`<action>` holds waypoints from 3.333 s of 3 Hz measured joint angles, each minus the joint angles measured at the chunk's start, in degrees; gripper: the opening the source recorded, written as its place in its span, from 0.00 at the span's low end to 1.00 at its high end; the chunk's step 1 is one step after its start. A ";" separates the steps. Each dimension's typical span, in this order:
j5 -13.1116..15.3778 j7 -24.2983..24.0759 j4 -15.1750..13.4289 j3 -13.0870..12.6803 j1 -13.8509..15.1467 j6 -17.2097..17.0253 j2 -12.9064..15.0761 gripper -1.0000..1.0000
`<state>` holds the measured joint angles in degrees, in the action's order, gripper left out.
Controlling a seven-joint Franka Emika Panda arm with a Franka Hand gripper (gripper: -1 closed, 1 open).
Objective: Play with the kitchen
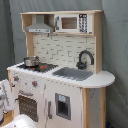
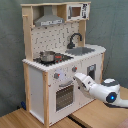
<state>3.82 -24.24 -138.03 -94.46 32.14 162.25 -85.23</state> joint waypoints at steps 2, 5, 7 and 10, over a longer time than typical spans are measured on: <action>0.01 11.53 -0.67 3.85 -3.74 -3.07 -0.02 1.00; 0.01 30.54 -0.60 6.75 -5.19 -3.35 0.12 1.00; 0.42 45.13 -0.69 6.76 -5.38 -1.60 0.00 1.00; 0.47 62.55 -4.69 7.89 -6.81 2.55 -0.05 1.00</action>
<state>4.28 38.31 -142.72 -86.57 25.33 164.79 -85.28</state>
